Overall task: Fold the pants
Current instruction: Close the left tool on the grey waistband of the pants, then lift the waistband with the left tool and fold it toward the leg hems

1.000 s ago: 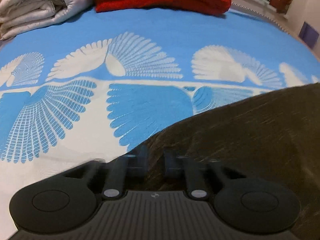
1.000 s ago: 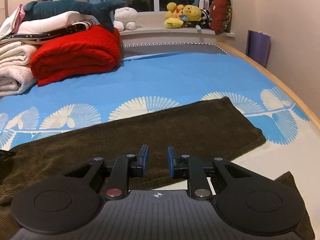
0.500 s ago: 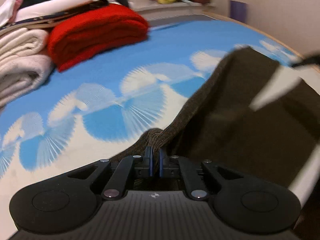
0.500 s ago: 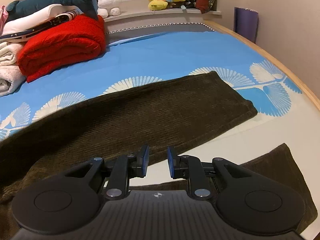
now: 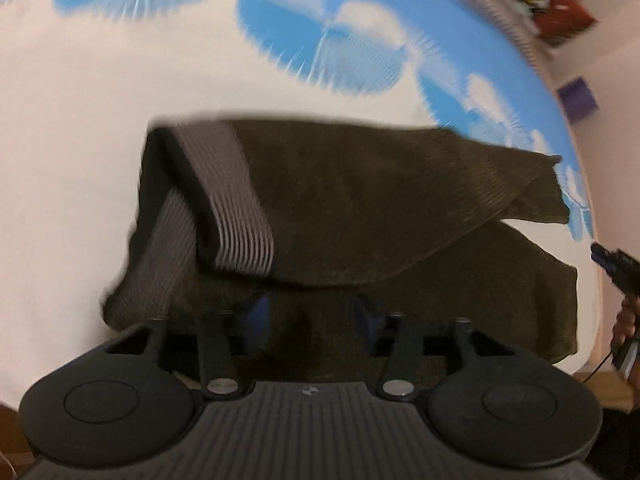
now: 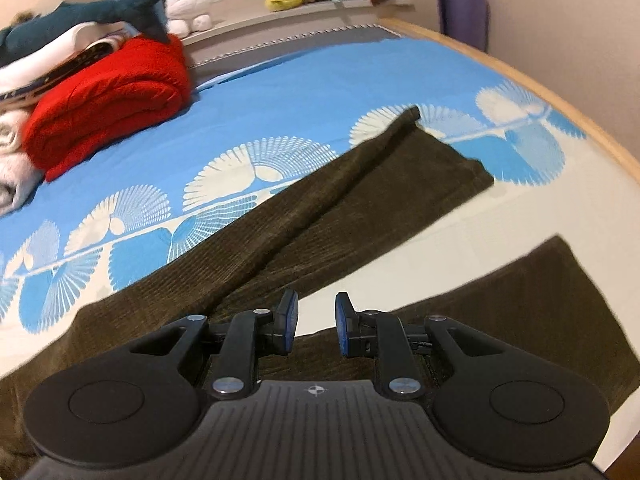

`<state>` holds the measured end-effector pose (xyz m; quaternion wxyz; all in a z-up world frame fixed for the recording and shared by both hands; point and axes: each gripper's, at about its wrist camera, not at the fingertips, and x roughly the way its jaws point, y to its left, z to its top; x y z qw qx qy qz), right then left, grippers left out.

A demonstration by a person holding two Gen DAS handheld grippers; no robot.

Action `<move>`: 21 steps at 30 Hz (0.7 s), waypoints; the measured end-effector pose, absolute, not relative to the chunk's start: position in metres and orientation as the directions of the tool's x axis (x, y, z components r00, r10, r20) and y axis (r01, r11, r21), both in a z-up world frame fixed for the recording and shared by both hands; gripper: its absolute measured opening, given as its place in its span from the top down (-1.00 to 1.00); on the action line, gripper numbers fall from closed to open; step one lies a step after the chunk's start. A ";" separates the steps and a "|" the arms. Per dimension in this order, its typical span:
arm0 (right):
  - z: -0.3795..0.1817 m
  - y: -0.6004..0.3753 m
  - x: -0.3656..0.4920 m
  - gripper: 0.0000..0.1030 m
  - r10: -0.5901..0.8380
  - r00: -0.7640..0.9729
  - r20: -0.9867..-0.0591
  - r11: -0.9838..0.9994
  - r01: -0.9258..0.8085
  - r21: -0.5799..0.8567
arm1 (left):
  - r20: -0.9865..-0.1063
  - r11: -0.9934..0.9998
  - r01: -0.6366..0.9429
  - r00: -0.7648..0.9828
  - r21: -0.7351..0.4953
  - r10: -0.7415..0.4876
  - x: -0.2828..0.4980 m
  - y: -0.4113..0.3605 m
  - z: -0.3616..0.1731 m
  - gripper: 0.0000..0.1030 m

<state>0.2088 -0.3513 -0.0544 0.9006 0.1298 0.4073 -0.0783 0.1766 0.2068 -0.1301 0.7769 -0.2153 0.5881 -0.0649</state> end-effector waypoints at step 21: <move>-0.123 -0.354 0.299 0.35 0.151 0.644 -0.750 0.803 0.363 0.473 | -0.888 0.779 -0.476 0.405 -0.409 -0.219 0.217 0.226 -0.141 0.10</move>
